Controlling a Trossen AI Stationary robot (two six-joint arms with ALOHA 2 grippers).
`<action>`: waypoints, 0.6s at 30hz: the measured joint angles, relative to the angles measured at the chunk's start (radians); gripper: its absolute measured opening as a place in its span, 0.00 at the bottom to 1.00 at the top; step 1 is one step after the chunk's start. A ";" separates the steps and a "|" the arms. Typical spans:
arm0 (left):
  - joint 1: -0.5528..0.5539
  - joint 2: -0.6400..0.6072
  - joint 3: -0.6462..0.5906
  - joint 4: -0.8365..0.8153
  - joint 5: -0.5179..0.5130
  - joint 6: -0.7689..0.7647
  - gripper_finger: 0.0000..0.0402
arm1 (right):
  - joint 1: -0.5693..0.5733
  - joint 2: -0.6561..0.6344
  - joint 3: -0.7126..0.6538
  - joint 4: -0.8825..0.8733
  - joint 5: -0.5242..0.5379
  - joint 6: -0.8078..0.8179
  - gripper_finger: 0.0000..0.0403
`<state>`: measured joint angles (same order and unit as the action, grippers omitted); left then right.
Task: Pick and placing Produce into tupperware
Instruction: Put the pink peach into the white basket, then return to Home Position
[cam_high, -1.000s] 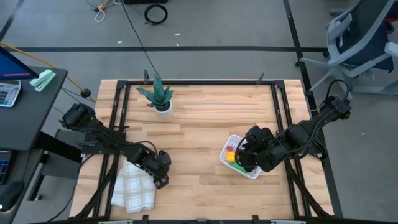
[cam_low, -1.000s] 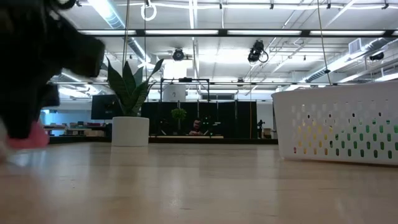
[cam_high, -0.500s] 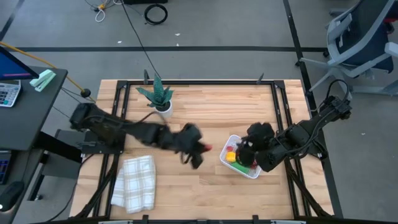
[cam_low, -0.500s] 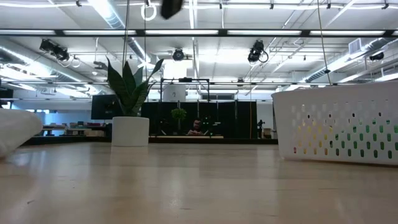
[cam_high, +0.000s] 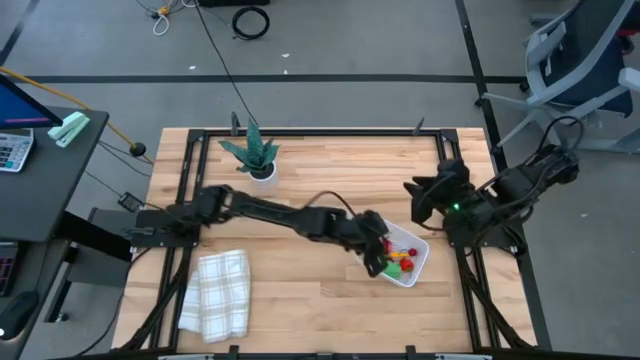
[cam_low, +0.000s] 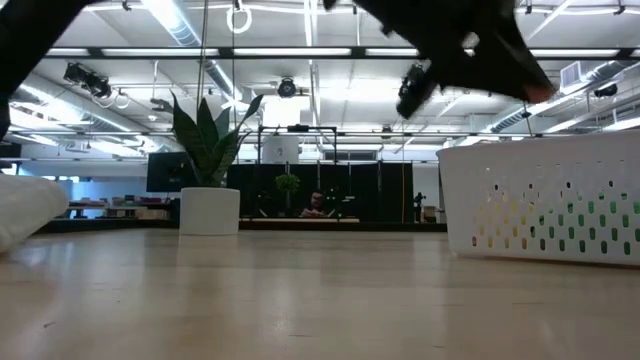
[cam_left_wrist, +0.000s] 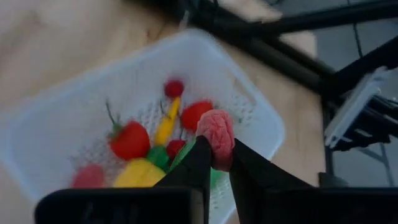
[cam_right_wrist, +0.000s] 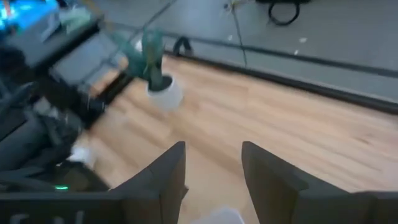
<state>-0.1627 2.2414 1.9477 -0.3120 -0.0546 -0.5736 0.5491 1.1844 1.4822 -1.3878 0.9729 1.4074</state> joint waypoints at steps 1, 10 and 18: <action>-0.001 0.034 0.021 -0.007 0.002 -0.022 0.13 | 0.001 -0.003 0.000 -0.003 -0.024 -0.012 0.41; 0.006 0.114 0.070 -0.028 0.015 -0.134 0.40 | 0.002 0.028 0.000 -0.039 -0.138 -0.089 0.41; 0.035 -0.013 0.072 -0.207 0.139 -0.219 0.47 | 0.003 0.033 0.000 -0.037 -0.217 -0.261 0.41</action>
<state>-0.1279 2.2279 2.0197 -0.5195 0.0845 -0.7928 0.5526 1.2177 1.4818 -1.4246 0.7561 1.1460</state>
